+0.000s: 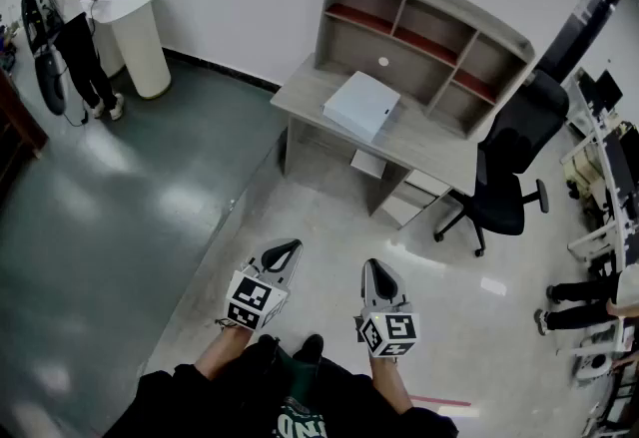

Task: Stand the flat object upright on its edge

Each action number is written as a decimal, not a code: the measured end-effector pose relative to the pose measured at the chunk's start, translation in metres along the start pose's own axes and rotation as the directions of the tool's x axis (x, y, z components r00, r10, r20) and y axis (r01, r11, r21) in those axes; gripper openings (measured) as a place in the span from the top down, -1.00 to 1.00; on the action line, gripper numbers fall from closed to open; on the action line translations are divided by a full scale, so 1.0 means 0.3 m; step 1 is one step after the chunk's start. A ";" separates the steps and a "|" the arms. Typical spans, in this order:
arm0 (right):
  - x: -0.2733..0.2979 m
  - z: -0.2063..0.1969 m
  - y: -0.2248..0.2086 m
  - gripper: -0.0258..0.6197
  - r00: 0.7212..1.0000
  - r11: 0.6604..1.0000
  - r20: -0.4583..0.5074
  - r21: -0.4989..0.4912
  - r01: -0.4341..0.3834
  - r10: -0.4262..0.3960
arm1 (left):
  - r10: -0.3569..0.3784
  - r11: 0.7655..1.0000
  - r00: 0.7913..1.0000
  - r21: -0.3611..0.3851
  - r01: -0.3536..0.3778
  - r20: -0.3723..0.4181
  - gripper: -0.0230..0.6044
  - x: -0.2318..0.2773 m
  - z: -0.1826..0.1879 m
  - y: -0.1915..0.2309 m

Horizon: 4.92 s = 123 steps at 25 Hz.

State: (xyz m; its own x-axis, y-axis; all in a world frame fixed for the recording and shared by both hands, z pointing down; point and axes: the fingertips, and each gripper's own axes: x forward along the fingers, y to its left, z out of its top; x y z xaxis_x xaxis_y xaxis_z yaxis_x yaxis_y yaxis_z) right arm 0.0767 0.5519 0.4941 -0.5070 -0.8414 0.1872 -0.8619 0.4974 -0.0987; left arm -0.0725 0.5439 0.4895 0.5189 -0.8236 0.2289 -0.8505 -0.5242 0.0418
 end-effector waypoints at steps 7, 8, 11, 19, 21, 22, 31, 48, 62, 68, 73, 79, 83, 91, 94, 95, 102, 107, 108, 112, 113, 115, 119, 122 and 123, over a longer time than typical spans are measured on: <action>-0.053 0.004 -0.047 0.81 1.000 1.000 0.009 0.007 0.022 -0.022 | -0.009 1.000 1.000 -0.016 0.009 -0.006 0.88 -0.009 -0.011 -0.074; -0.055 0.006 -0.050 0.81 1.000 1.000 0.011 0.008 0.021 -0.022 | -0.007 1.000 1.000 -0.017 0.007 -0.004 0.88 -0.006 -0.010 -0.075; -0.067 0.009 -0.062 0.81 1.000 1.000 0.016 0.008 0.017 -0.017 | -0.006 1.000 1.000 -0.018 0.006 0.000 0.88 0.004 -0.008 -0.081; -0.104 -0.001 -0.104 0.81 0.999 0.999 0.014 0.022 0.033 -0.033 | -0.018 1.000 1.000 -0.025 0.018 -0.007 0.88 0.025 -0.023 -0.116; -0.107 -0.003 -0.110 0.81 0.999 0.999 0.011 0.028 0.035 -0.036 | -0.021 0.999 1.000 -0.024 0.021 -0.007 0.88 0.029 -0.022 -0.123; -0.109 -0.005 -0.114 0.81 0.999 0.999 0.009 0.030 0.037 -0.038 | -0.023 0.999 1.000 -0.023 0.022 -0.007 0.88 0.030 -0.021 -0.126; -0.117 -0.005 -0.131 0.81 0.999 0.999 0.006 0.040 0.035 -0.035 | -0.013 1.000 1.000 -0.018 0.012 -0.007 0.88 0.037 -0.008 -0.121; -0.138 -0.027 -0.244 0.81 1.000 0.999 -0.006 0.031 -0.020 0.021 | 0.000 1.000 1.000 -0.009 0.000 0.005 0.88 0.135 -0.008 -0.218; 0.108 -0.008 -0.359 0.81 1.000 0.999 -0.013 0.051 -0.020 0.020 | 0.028 1.000 1.000 -0.006 -0.028 0.008 0.88 0.353 0.012 -0.040; 0.348 0.049 -0.446 0.81 1.000 0.999 -0.020 0.041 -0.001 0.002 | -0.010 1.000 1.000 0.004 0.010 0.014 0.88 0.561 0.061 0.113; 0.547 0.109 -0.493 0.81 1.000 0.999 -0.023 0.043 0.016 -0.015 | -0.040 0.999 0.999 0.012 0.040 0.005 0.88 0.716 0.117 0.267; 0.737 0.139 -0.538 0.81 0.999 0.998 -0.034 0.055 0.026 -0.024 | -0.057 0.998 0.998 0.006 0.057 -0.011 0.88 0.847 0.145 0.412; 0.846 0.159 -0.553 0.81 0.999 0.998 -0.035 0.051 0.026 -0.024 | -0.063 0.998 0.998 0.000 0.063 -0.019 0.88 0.910 0.148 0.494; 0.999 0.179 -0.575 0.81 0.998 0.998 -0.039 0.047 0.044 -0.042 | -0.093 0.996 0.996 0.000 0.093 -0.018 0.88 1.001 0.162 0.613; 1.032 0.177 -0.587 0.81 0.998 0.997 -0.041 0.049 0.054 -0.052 | -0.108 0.994 0.994 -0.002 0.108 -0.024 0.88 1.034 0.160 0.640; 1.042 0.179 -0.595 0.81 0.998 0.997 -0.041 0.051 0.059 -0.057 | -0.113 0.994 0.993 -0.002 0.113 -0.025 0.88 1.046 0.163 0.647; 1.101 0.188 -0.662 0.81 0.995 0.993 -0.044 0.069 0.091 -0.088 | -0.140 0.990 0.989 -0.005 0.140 -0.037 0.88 1.144 0.177 0.692; 1.186 0.182 -0.747 0.81 0.994 0.991 -0.044 0.090 0.099 -0.096 | -0.154 0.988 0.987 0.005 0.155 -0.044 0.88 1.256 0.188 0.727; 1.209 0.183 -0.763 0.81 0.995 0.991 -0.042 0.095 0.099 -0.095 | -0.156 0.988 0.987 0.007 0.156 -0.047 0.88 1.281 0.189 0.739; 1.312 0.197 -0.849 0.81 0.995 0.988 -0.039 0.117 0.100 -0.096 | -0.161 0.987 0.985 0.018 0.162 -0.068 0.88 1.401 0.206 0.788; 1.340 0.202 -0.872 0.81 0.995 0.987 -0.039 0.123 0.101 -0.097 | -0.163 0.986 0.984 0.021 0.164 -0.072 0.88 1.435 0.214 0.801; 1.398 0.211 -0.919 0.81 0.995 0.986 -0.042 0.130 0.100 -0.096 | -0.166 0.985 0.983 0.026 0.169 -0.077 0.88 1.506 0.231 0.831; 1.517 0.242 -1.031 0.81 0.994 0.985 -0.053 0.137 0.102 -0.095 | -0.173 0.984 0.981 0.021 0.175 -0.087 0.88 1.663 0.263 0.885; 1.615 0.272 -1.130 0.81 0.994 0.984 -0.052 0.141 0.106 -0.099 | -0.188 0.981 0.977 0.023 0.191 -0.095 0.88 1.796 0.290 0.918; 1.647 0.282 -1.161 0.81 0.994 0.984 -0.053 0.144 0.107 -0.100 | -0.192 0.981 0.977 0.021 0.195 -0.097 0.88 1.837 0.302 0.930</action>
State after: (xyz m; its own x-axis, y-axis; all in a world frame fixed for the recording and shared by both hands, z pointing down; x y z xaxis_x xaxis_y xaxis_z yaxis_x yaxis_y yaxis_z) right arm 0.1254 -0.0549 0.5383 -0.4171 -0.8745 0.2475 -0.9035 0.3693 -0.2176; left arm -0.0160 -0.0759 0.5391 0.6617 -0.6826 0.3103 -0.7312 -0.6791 0.0653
